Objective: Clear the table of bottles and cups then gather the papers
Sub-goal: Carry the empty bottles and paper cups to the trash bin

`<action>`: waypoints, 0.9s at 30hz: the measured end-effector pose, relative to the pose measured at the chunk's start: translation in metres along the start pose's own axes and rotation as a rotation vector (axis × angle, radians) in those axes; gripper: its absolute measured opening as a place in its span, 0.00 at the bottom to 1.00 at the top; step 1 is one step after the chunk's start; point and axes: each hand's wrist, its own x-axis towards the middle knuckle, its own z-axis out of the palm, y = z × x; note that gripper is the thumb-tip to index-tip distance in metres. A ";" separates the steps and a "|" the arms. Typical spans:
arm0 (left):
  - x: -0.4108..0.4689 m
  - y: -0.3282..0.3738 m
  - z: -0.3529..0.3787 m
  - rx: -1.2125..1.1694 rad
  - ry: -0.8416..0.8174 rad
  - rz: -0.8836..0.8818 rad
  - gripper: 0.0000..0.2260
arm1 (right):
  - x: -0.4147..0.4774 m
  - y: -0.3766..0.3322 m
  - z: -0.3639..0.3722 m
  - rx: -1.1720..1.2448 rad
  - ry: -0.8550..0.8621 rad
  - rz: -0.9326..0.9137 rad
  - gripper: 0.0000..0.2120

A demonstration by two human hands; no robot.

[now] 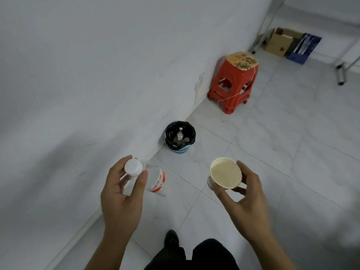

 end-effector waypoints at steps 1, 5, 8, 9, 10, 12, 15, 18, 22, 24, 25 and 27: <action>0.027 0.002 0.015 0.011 -0.025 0.013 0.18 | 0.024 -0.002 0.004 0.011 0.015 0.016 0.34; 0.117 -0.007 0.081 0.052 -0.114 0.026 0.16 | 0.117 0.006 0.027 0.036 0.068 0.062 0.32; 0.176 -0.027 0.138 0.110 -0.130 0.022 0.16 | 0.192 0.029 0.051 0.029 0.054 0.077 0.32; 0.194 -0.036 0.156 0.121 -0.132 0.012 0.15 | 0.217 0.037 0.058 0.029 0.035 0.093 0.32; 0.212 -0.045 0.174 0.128 -0.132 -0.008 0.14 | 0.242 0.046 0.065 0.031 0.013 0.115 0.33; 0.245 -0.059 0.207 0.148 -0.118 -0.042 0.14 | 0.289 0.059 0.076 0.031 -0.035 0.150 0.34; 0.298 -0.087 0.257 0.180 -0.141 -0.077 0.14 | 0.363 0.079 0.097 0.002 -0.094 0.170 0.33; 0.349 -0.119 0.298 0.220 -0.196 -0.125 0.14 | 0.426 0.102 0.122 -0.053 -0.106 0.239 0.34; 0.400 -0.184 0.337 0.263 -0.202 -0.181 0.14 | 0.489 0.147 0.169 -0.124 -0.107 0.337 0.37; 0.420 -0.238 0.358 0.295 -0.210 -0.192 0.14 | 0.511 0.187 0.204 -0.148 -0.126 0.381 0.37; 0.427 -0.269 0.371 0.301 -0.208 -0.202 0.14 | 0.520 0.211 0.223 -0.160 -0.136 0.395 0.38; 0.436 -0.335 0.397 0.300 -0.213 -0.258 0.14 | 0.532 0.265 0.264 -0.186 -0.150 0.440 0.39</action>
